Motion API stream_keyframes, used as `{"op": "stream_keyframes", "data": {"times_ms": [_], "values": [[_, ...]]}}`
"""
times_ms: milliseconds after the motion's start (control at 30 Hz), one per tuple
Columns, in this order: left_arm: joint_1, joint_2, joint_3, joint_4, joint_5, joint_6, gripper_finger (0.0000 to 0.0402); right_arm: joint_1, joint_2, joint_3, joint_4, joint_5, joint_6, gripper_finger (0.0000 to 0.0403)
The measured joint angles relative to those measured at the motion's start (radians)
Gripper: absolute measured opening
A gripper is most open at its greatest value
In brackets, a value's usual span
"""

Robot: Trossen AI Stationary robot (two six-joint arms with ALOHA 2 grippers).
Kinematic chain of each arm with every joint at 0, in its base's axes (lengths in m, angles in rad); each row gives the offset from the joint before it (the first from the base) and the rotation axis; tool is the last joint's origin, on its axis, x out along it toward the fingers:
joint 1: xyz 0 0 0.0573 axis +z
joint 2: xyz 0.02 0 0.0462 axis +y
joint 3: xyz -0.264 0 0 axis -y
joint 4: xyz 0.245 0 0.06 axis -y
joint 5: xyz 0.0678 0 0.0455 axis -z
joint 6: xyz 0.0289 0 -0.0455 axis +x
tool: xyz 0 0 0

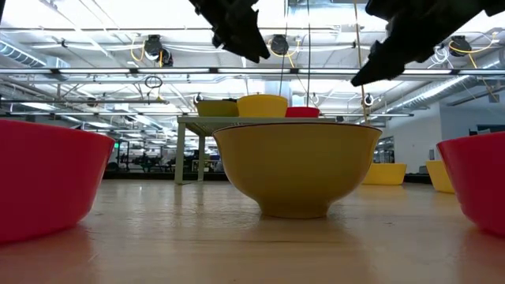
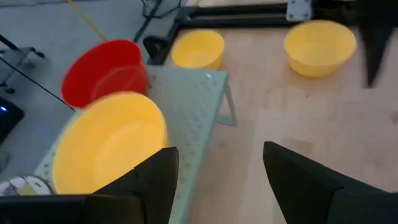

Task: Pick & Place Mini bowls
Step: Stack the red bowl on top of the other red bowl on the shelf

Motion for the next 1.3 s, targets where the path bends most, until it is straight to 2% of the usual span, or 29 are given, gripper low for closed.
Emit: {"op": "stream_keyframes", "data": {"times_ms": [167, 433, 667, 1133, 1300], "values": [[-0.029, -0.004, -0.001, -0.044, 0.0, -0.043, 0.0239, 0.106, 0.103, 0.038, -0.006, -0.116, 0.125, 0.0139], [-0.072, -0.004, -0.001, -0.084, 0.002, -0.123, 0.0239, 0.217, 0.26, 0.137, -0.162, -0.261, 0.156, 0.0139], [-0.113, -0.004, -0.001, -0.092, 0.008, -0.159, 0.0239, 0.241, 0.345, 0.14, -0.09, -0.371, 0.211, 0.0139], [-0.178, -0.004, -0.001, -0.096, 0.008, -0.149, 0.0239, 0.243, 0.492, 0.14, 0.024, -0.376, 0.261, 0.0139], [-0.183, -0.003, -0.001, -0.096, 0.008, -0.15, 0.0239, 0.234, 0.491, 0.14, 0.027, -0.317, 0.274, 0.013]]}}
